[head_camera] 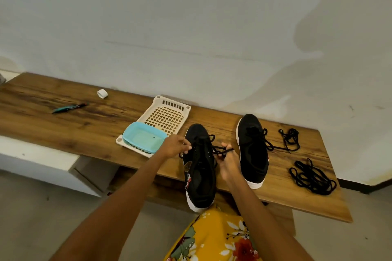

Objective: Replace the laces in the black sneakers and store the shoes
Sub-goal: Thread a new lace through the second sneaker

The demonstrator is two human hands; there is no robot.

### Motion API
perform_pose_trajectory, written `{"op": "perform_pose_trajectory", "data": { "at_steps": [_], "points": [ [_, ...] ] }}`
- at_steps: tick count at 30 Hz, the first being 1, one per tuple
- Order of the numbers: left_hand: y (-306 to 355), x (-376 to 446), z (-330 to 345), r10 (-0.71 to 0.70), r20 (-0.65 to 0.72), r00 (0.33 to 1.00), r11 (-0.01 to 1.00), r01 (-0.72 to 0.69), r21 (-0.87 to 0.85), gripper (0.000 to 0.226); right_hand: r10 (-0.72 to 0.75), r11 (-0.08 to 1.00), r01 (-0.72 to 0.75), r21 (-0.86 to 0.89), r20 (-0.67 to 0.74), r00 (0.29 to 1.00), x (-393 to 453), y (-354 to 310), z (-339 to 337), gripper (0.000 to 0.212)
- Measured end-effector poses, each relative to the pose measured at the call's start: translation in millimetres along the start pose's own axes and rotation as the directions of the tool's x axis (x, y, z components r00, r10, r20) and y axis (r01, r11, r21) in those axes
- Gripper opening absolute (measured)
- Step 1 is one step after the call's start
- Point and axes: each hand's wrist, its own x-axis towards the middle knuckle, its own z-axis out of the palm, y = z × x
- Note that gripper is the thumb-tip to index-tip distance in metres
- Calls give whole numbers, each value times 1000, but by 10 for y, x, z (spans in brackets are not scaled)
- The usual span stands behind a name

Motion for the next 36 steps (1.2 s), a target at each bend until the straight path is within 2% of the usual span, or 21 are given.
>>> {"op": "perform_pose_trajectory", "data": {
  "at_steps": [2,3,4,5,6,7,8,9,10,11,12,13,14,17,22,26,28,30,32,34,36],
  "points": [
    [119,-1,-83,-12,-170,985,940,-47,-339,25,17,1000,-17,11,0,1000,-3,1,5,25],
    [211,3,-132,-78,-243,967,827,-74,-558,23,24,1000,-24,13,3,1000,-9,-4,5,25],
    [305,8,-181,-142,-265,954,652,-111,-750,19,30,999,-30,16,5,1000,-7,-4,-5,24],
    [378,31,-226,-182,-262,948,492,-143,-859,14,35,999,-35,17,6,999,-4,-4,-13,23],
    [435,47,-266,-202,-259,944,415,-157,-896,13,37,999,-37,18,4,999,2,-3,-23,21],
    [452,83,-307,-200,-271,942,462,-153,-874,15,34,999,-34,15,2,999,5,-7,-28,19],
    [455,115,-353,-171,-297,940,609,-136,-782,17,29,1000,-29,11,0,1000,16,-9,-34,18],
    [425,144,-396,-112,-328,938,807,-107,-580,18,22,1000,-22,-1,-3,1000,33,-16,-35,18],
    [375,151,-437,-10,-334,942,962,-82,-262,16,13,1000,-13,-21,-3,1000,41,-30,-34,18],
    [318,142,-468,101,-279,955,992,-73,107,17,-4,999,4,-51,1,1000,48,-50,-22,20],
    [263,125,-481,150,-177,973,917,-70,392,20,-27,996,27,-88,8,1000,49,-76,0,23],
    [216,102,-473,149,-88,985,819,-73,569,25,-53,990,55,-130,17,998,45,-113,25,27],
    [184,76,-442,126,-31,992,752,-76,655,29,-80,981,84,-172,28,996,34,-160,58,29],
    [167,30,-261,83,60,995,705,-101,702,36,-173,939,193,-284,94,980,26,-341,146,29],
    [143,121,23,135,185,973,723,-224,654,45,-265,864,337,-373,231,936,9,-636,204,29],
    [117,229,175,152,116,982,746,-191,638,33,-250,848,375,-375,340,906,-22,-794,212,30],
    [150,274,189,208,39,977,763,-187,619,27,-259,916,314,-251,231,938,-6,-843,167,31],
    [179,303,176,267,-5,964,733,-199,650,22,-277,956,279,-88,36,960,9,-877,66,28],
    [187,297,164,296,-9,955,701,-211,681,18,-313,947,320,21,-150,938,39,-887,-63,24],
    [120,306,148,274,-17,961,734,-198,650,15,-365,925,379,9,-248,897,69,-864,-175,19],
    [30,323,127,222,-45,974,812,-159,562,11,-437,896,402,-190,-216,873,99,-806,-247,11]
  ]
}}
